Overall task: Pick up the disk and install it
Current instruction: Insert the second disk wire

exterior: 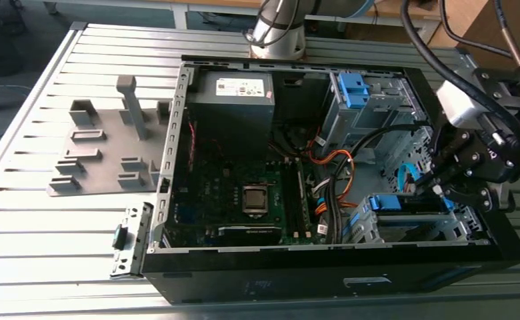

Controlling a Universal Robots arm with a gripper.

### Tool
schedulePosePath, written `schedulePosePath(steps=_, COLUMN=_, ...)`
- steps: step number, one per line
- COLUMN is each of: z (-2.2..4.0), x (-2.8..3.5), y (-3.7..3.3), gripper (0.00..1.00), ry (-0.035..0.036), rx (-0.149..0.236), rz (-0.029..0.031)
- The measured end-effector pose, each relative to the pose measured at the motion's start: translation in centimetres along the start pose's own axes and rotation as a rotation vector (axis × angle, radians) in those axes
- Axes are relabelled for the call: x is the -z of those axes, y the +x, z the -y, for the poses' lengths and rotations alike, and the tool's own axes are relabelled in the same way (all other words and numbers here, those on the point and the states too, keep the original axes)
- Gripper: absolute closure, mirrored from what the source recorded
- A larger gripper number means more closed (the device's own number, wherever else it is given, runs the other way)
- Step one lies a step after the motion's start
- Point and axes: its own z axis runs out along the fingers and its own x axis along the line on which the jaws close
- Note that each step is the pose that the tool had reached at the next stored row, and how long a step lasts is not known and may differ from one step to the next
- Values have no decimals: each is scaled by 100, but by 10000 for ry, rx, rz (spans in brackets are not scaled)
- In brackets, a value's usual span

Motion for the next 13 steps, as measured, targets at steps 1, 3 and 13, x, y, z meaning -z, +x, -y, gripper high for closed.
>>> schedulePosePath(steps=1, z=1, x=-9, y=1, gripper=84, ry=0, rx=0, rz=-1)
schedulePosePath(steps=3, z=2, x=-26, y=2, gripper=84, ry=0, rx=0, rz=-4)
schedulePosePath(steps=13, z=5, x=-80, y=11, gripper=84, ry=1, rx=-1, rz=-22)
